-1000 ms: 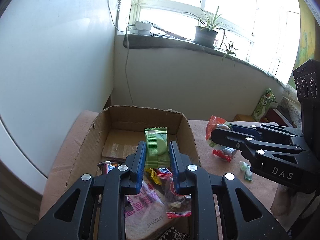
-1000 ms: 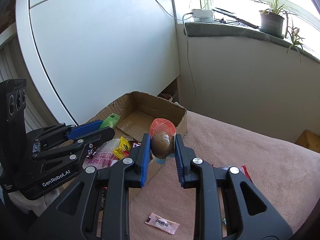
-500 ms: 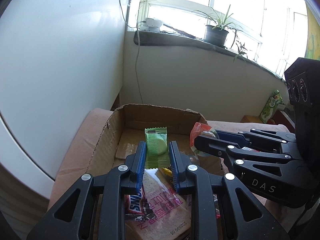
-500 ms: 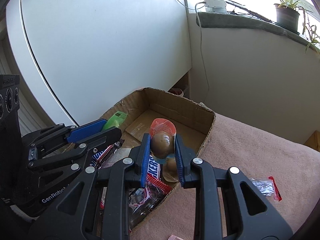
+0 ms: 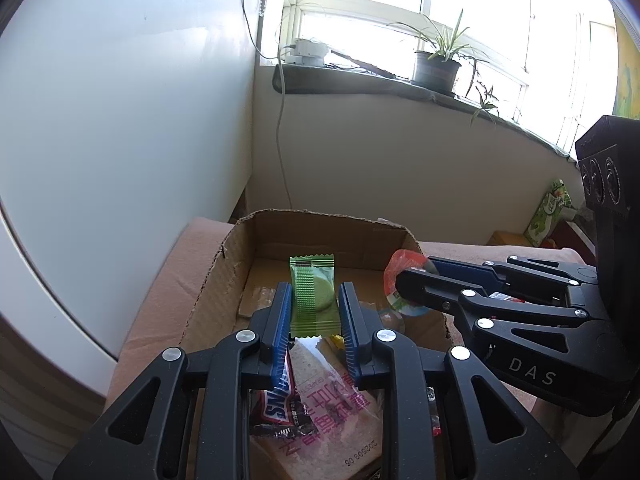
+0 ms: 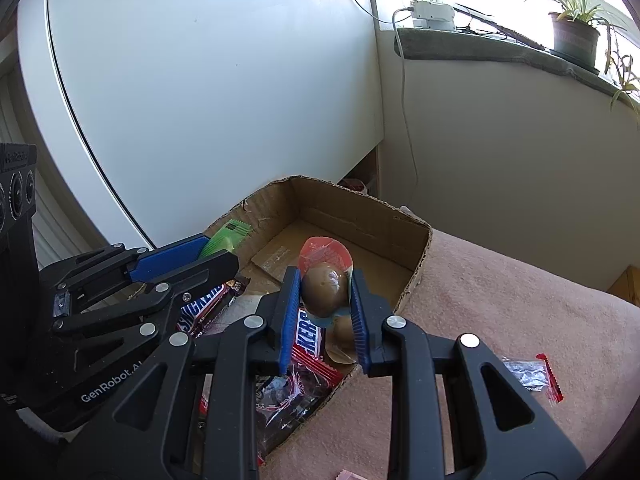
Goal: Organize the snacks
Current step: 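Carry both snacks into the cardboard box and open both tools, then grasp the small pink packet with the left tool while the right tool grasps the green mint packet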
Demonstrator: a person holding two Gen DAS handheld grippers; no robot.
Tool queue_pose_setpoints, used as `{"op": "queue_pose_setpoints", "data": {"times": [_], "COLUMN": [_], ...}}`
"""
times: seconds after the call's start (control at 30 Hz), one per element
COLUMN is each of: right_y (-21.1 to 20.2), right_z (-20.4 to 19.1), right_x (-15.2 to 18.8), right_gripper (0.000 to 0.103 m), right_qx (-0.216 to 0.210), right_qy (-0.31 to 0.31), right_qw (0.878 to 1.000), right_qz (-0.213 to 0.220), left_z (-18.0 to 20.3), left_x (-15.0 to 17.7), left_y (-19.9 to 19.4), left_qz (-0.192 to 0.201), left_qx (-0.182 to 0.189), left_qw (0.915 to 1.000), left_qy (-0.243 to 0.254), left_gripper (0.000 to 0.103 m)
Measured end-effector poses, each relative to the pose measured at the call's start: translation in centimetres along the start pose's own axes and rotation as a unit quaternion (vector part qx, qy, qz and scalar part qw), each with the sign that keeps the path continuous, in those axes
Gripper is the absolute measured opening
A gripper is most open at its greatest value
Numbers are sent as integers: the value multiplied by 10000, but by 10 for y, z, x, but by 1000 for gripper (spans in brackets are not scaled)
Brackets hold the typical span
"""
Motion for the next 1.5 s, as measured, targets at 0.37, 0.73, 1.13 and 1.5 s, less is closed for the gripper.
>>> {"op": "queue_pose_setpoints", "data": {"times": [0.37, 0.73, 1.13, 1.5], "right_y": [-10, -47, -105, -137], "right_z": [-5, 8, 41, 93], "right_x": [-1, 10, 18, 53], "right_gripper": [54, 66, 82, 82], "right_qx": [89, 185, 789, 949], "right_qy": [-121, 35, 40, 517], "right_qw": [9998, 9991, 9953, 9936], "right_qz": [125, 372, 554, 329], "left_z": [-3, 6, 43, 91], "left_x": [-1, 1, 3, 7], "left_y": [-5, -18, -33, -33], "left_qz": [58, 154, 195, 123], "left_qx": [-108, -38, 464, 819], "left_qw": [9999, 9999, 9986, 9955], "left_qy": [0, 59, 151, 469], "left_gripper": [28, 33, 33, 41]}}
Point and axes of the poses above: each gripper's, at about its wrist camera, not at the fingertips, and y roughly the way its jaws point, z to its right, x to its underside, the point moved 1 cm from there along y, roughly the way its jaws point, and after that the axes turned 14 degrees about -x, right-handed, at the moved point
